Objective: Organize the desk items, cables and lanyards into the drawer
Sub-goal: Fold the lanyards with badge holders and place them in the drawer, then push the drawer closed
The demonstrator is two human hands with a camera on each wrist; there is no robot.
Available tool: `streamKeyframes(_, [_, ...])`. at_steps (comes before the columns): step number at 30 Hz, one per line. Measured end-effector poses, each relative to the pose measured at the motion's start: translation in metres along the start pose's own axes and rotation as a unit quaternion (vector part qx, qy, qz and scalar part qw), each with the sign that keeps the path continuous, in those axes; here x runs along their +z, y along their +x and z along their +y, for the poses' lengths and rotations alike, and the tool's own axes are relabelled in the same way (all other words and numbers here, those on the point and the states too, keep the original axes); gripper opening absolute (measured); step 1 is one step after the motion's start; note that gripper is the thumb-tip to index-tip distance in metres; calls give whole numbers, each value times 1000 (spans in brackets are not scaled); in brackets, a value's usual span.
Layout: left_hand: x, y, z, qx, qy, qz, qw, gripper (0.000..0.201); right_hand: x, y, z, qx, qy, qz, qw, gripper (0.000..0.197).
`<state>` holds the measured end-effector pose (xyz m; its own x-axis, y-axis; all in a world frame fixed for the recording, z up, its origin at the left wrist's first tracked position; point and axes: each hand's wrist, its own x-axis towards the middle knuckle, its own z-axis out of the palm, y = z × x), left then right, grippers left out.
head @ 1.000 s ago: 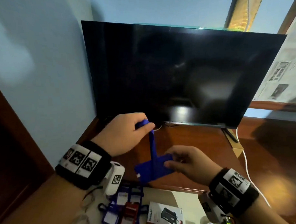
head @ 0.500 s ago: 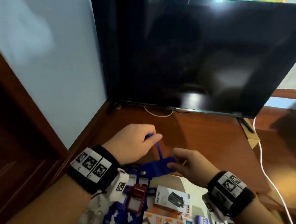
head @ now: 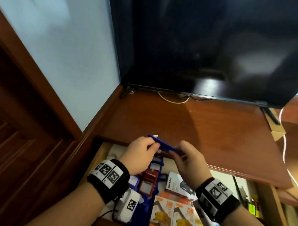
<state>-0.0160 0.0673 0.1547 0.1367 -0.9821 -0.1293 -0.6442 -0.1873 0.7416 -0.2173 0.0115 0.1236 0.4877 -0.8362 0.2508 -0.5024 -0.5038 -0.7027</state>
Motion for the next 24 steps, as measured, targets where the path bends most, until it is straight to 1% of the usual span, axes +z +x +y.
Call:
streamKeyframes(1, [2,0,-4,-23,-25,-1,999,29,7,-3,-2,-53,-47,-16,997,20])
streamKeyframes(2, [4,-1,-9,-38,-49,-5,998,28,13,-6,-3,-89,-86,-27,992,17])
streamKeyframes(4, [7,-3,-18,-56,-95,-23,994,25,20,-8,-6,-127,-136,-29,982,10])
streamKeyframes(6, [7,-8,-23,-85,-139,-54,985,21,26,-11,-8,-153,-162,-28,974,11])
streamKeyframes(7, [7,-11,-25,-99,-179,-69,976,21,29,-13,-7,-164,-173,-31,971,12])
streamKeyframes(8, [7,-14,-27,-115,-244,-79,960,24,31,-15,-7,-172,-184,-36,967,13])
streamKeyframes(9, [6,-17,-28,-138,-326,-82,932,27,33,-18,-6,-178,-191,-41,964,14])
streamKeyframes(10, [6,-19,-29,-160,-406,-80,896,27,34,-20,-7,-184,-195,-45,962,14])
streamKeyframes(11, [8,-21,-31,-176,-453,-69,871,26,35,-22,-7,-191,-199,-49,960,15])
streamKeyframes(12, [12,-22,-38,-191,-462,-53,865,27,37,-24,-8,-203,-200,-54,957,15])
streamKeyframes(13, [16,-23,-44,-203,-446,-45,871,30,39,-27,-8,-216,-195,-70,954,15])
streamKeyframes(14, [22,-22,-54,-212,-408,-47,887,34,41,-30,-7,-224,-179,-103,952,17])
streamKeyframes(15, [27,-22,-65,-218,-358,-65,905,36,43,-34,-5,-221,-153,-149,952,22])
streamKeyframes(16, [31,-22,-76,-215,-297,-101,925,36,44,-39,0,-207,-126,-191,951,30])
streamKeyframes(17, [35,-22,-87,-200,-211,-146,946,35,44,-44,6,-182,-106,-217,953,38])
streamKeyframes(18, [38,-23,-96,-179,-110,-188,959,37,42,-49,13,-149,-92,-229,957,43])
streamKeyframes(19, [43,-24,-104,-157,-19,-220,963,40,38,-54,21,-115,-84,-228,963,44])
streamKeyframes(20, [50,-25,-111,-142,52,-236,960,44,34,-59,29,-86,-82,-217,969,42])
streamKeyframes(21, [58,-26,-118,-141,101,-242,955,46,29,-63,39,-63,-89,-208,972,38])
streamKeyframes(23, [76,-28,-131,-161,150,-244,945,46,23,-73,60,-28,-113,-212,970,33])
streamKeyframes(24, [84,-28,-136,-177,162,-245,939,41,20,-79,69,-9,-120,-225,967,32])
